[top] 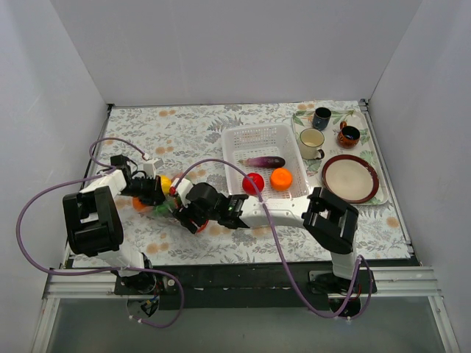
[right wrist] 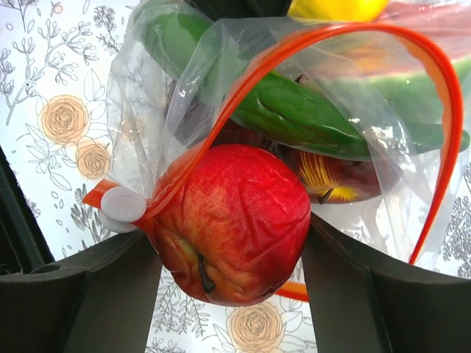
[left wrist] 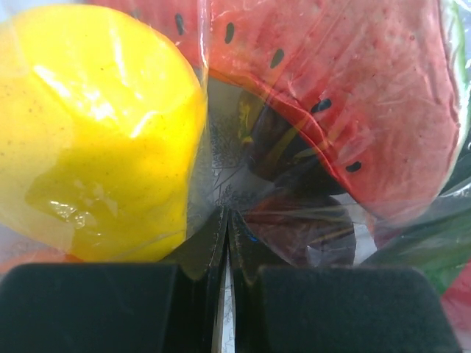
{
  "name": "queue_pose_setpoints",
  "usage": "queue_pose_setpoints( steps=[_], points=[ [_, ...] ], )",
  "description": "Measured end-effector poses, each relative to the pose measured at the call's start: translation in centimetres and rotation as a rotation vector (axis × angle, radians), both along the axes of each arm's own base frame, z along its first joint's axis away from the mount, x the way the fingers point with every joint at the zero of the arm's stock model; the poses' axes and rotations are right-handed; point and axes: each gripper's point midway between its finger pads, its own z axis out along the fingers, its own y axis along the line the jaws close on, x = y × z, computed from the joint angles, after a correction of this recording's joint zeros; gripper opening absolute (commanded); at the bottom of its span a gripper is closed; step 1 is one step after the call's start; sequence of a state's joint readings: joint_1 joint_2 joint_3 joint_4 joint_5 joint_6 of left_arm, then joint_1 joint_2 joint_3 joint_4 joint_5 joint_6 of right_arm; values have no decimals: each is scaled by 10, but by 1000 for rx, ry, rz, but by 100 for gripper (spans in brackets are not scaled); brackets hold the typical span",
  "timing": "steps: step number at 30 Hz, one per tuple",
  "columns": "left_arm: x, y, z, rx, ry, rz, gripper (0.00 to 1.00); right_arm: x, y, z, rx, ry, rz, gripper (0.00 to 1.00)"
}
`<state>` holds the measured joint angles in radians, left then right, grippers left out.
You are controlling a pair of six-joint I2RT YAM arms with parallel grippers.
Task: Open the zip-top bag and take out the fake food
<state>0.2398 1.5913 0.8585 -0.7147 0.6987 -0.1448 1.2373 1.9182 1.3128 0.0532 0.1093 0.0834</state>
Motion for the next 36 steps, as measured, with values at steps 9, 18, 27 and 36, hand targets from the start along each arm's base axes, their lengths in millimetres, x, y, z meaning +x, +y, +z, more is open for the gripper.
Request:
queue_pose_setpoints(
  steps=[9,18,27,36],
  points=[
    [-8,3,-9,19,50,-3,1,-3,-12,-2,-25,15,-16,94],
    [-14,8,-18,55,72,-11,1,-5,-14,-4,-39,25,-14,93],
    [-14,9,-19,58,77,-8,1,-17,-14,-7,-57,45,36,91],
    [-15,8,-18,53,103,25,2,-37,-14,-45,-144,72,87,81]
  ],
)
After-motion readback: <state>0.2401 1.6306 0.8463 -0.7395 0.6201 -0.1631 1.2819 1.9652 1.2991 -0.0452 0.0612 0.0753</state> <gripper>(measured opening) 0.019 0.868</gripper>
